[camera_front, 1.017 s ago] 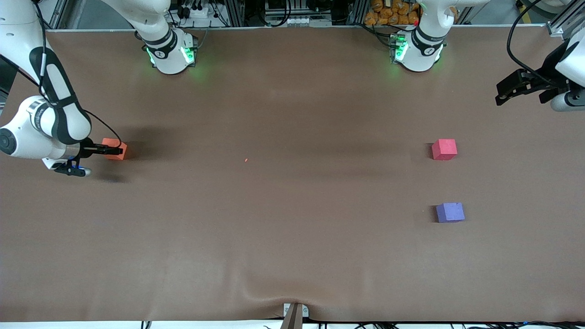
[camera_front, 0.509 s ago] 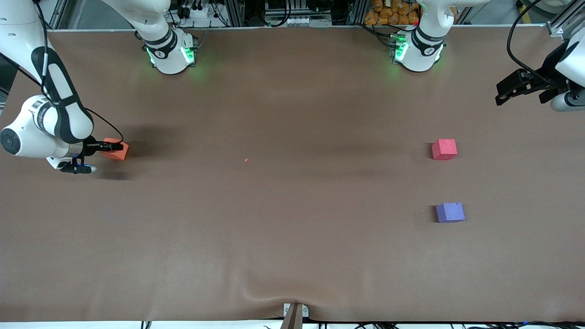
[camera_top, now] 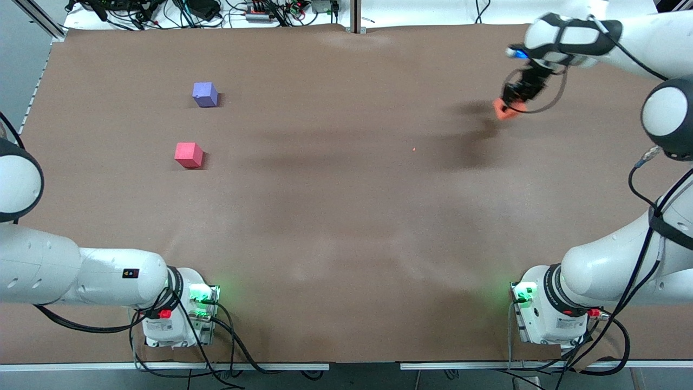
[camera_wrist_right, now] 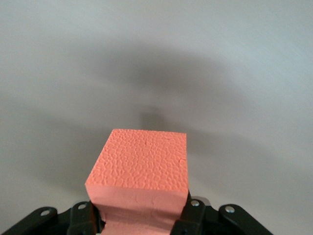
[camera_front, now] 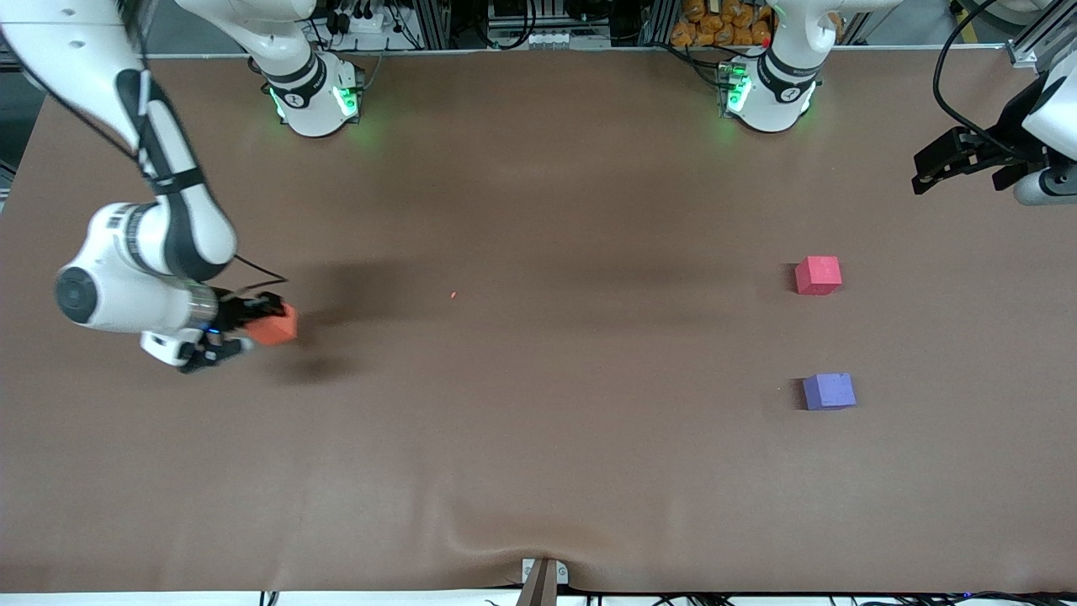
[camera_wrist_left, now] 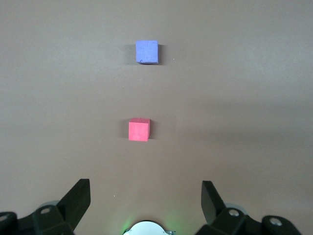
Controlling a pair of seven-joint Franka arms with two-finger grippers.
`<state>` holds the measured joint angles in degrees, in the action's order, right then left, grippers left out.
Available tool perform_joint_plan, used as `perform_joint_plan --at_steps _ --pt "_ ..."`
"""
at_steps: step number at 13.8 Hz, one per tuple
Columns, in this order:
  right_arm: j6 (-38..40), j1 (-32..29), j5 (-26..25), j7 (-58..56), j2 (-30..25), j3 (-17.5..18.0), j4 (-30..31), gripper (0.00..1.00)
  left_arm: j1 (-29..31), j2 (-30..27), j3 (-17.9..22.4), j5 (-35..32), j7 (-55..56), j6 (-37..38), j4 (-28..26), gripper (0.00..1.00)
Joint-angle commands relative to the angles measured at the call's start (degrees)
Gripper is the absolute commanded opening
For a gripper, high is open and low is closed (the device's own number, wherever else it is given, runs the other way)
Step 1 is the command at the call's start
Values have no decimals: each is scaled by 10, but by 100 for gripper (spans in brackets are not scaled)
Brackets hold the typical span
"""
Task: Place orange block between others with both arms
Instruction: 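Carry the orange cube toward the table middle while the left gripper approaches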
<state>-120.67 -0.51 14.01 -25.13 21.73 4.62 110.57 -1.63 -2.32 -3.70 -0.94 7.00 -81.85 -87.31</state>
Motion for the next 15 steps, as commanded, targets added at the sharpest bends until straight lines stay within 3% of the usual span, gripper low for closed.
perform_joint_plan --at_steps 1,8,15 --pt "8 78 59 53 40 -5 -61 24 5 2 -3 9 -11 9 6 100" --pt "-26 269 53 394 169 -7 -231 26 5 -1 -5 9 -12 13 -1 100" --pt "-76 352 44 597 260 -12 -318 33 6 6 -4 7 -11 6 0 100"
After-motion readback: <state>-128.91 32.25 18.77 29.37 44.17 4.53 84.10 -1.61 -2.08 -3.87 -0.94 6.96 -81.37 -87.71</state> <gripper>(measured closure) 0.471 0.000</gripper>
